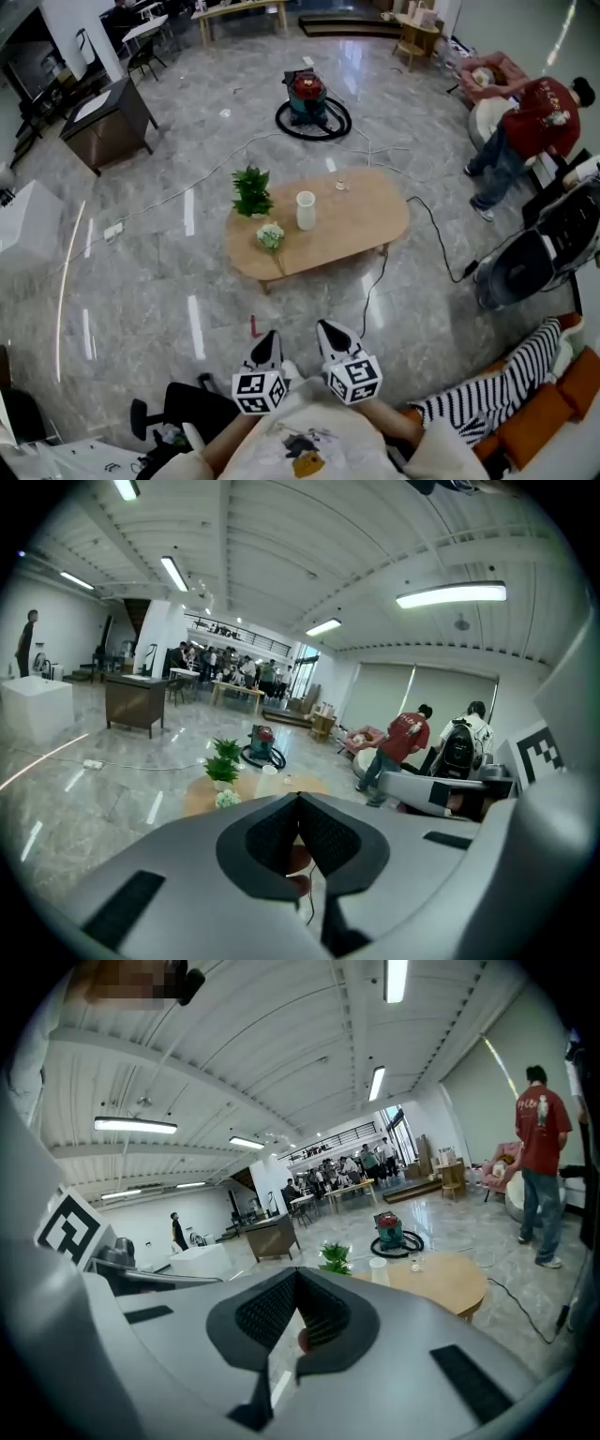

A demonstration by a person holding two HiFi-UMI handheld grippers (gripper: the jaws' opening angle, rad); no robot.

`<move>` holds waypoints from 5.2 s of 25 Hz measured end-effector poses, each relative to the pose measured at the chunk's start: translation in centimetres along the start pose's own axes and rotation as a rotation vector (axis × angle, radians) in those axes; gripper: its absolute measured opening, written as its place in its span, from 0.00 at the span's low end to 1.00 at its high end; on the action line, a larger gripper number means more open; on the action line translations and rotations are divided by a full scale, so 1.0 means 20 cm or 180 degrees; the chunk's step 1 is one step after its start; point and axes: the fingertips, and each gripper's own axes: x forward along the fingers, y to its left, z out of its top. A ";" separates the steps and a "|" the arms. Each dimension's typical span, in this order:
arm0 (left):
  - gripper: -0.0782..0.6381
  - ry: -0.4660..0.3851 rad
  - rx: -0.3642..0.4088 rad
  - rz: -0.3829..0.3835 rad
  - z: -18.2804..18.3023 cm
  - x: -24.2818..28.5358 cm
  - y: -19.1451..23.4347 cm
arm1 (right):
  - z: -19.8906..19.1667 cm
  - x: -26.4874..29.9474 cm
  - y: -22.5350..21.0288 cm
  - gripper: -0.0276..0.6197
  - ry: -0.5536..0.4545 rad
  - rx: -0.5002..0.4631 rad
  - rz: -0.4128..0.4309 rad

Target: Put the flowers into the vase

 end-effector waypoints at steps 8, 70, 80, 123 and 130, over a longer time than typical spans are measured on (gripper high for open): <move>0.10 -0.0074 0.0032 -0.0050 0.00 -0.13 0.13 | 0.00 0.06 0.16 0.05 -0.0160 0.0098 0.0008; 0.10 0.0414 -0.0022 0.0510 0.61 1.36 0.49 | 0.57 1.39 -0.70 0.05 0.0263 -0.0366 0.0475; 0.10 0.0674 -0.0086 0.0468 0.37 1.51 0.62 | 0.32 1.54 -0.68 0.05 0.0407 -0.0511 0.0613; 0.31 0.1274 -0.0906 0.0541 -0.65 2.28 1.22 | -0.62 2.11 -0.99 0.05 0.0993 -0.0692 0.0424; 0.25 0.1386 -0.0920 0.0557 -0.76 2.35 1.31 | -0.84 2.20 -1.01 0.05 0.1250 -0.0635 0.0452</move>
